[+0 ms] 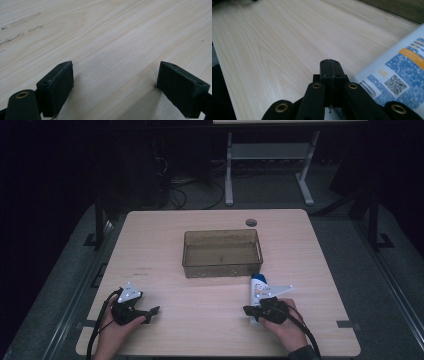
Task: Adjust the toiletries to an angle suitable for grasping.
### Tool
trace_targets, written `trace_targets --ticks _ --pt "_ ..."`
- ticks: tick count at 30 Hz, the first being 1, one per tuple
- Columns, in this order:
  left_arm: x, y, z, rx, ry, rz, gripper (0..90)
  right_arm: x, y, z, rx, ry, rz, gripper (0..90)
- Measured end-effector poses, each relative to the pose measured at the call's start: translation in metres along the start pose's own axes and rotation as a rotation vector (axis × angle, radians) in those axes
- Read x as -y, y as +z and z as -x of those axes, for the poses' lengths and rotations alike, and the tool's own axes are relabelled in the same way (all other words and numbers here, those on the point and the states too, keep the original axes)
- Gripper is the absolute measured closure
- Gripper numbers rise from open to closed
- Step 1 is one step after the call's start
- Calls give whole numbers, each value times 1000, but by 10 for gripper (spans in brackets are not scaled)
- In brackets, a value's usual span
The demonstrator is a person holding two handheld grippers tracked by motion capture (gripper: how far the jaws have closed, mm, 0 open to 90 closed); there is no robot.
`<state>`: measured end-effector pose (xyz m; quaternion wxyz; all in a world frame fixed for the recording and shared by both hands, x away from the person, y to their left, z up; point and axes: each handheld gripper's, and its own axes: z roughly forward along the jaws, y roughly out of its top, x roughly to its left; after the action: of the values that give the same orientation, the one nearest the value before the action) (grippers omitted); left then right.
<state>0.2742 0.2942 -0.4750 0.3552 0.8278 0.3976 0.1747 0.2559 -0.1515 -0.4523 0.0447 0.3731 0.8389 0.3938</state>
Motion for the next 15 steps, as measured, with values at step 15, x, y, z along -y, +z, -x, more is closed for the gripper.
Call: trace_targets --ticks 15 --pt "0 0 0 -1 -1 0 126 24 -27 14 57 47 4 900"
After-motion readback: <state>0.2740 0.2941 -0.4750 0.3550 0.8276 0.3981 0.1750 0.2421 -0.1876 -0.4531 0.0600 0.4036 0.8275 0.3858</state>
